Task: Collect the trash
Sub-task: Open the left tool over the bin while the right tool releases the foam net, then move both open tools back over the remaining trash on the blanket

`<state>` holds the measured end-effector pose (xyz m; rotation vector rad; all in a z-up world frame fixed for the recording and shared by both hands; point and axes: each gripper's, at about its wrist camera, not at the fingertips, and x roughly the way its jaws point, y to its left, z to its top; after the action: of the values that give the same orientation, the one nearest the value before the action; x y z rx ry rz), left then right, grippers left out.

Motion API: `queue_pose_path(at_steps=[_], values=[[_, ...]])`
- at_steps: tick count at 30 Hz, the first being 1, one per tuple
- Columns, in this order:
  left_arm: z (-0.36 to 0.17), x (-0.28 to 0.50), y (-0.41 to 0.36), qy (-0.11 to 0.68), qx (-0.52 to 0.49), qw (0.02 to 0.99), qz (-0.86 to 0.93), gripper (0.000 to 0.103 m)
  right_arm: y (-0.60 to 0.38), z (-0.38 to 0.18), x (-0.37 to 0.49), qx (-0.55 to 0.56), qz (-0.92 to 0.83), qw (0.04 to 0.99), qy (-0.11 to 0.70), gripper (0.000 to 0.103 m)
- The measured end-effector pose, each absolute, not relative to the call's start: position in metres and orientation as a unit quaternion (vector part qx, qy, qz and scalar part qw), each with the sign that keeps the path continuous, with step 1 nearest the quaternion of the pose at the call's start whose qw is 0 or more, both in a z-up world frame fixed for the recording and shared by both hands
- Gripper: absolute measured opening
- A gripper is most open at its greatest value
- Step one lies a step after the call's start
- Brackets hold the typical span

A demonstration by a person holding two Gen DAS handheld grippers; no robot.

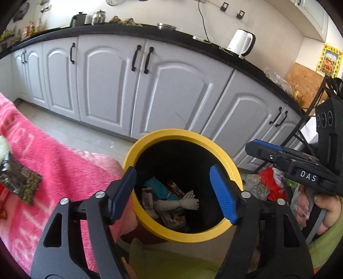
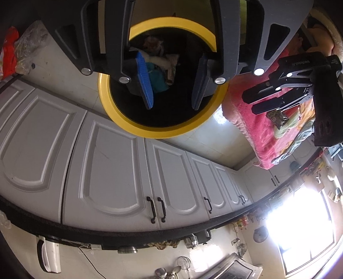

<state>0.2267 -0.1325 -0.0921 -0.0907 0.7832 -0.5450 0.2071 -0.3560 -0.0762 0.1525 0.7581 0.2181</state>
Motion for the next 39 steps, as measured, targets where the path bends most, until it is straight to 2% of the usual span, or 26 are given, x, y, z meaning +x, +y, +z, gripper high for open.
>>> queue_pose_path(at_steps=[5,10,13,19,39], values=[[-0.082,0.221,-0.115,0.366,-0.051,0.897,-0.242,0.083,-0.347,-0.063,0.200,0.062,0.112,0.929,0.349,0.044],[-0.073,0.215,-0.095,0.360,-0.062,0.904,-0.223,0.092,-0.339,-0.049,0.192,0.050,0.122,0.936,0.326,0.056],[-0.068,0.211,-0.082,0.354,-0.070,0.908,-0.211,0.092,-0.331,-0.042,0.188,0.042,0.126,0.940,0.315,0.063],[-0.058,0.200,-0.058,0.339,-0.083,0.917,-0.191,0.092,-0.317,-0.030,0.178,0.028,0.134,0.946,0.293,0.069],[-0.033,0.172,0.013,0.295,-0.118,0.938,-0.138,0.092,-0.264,-0.006,0.157,-0.024,0.179,0.950,0.253,0.076]])
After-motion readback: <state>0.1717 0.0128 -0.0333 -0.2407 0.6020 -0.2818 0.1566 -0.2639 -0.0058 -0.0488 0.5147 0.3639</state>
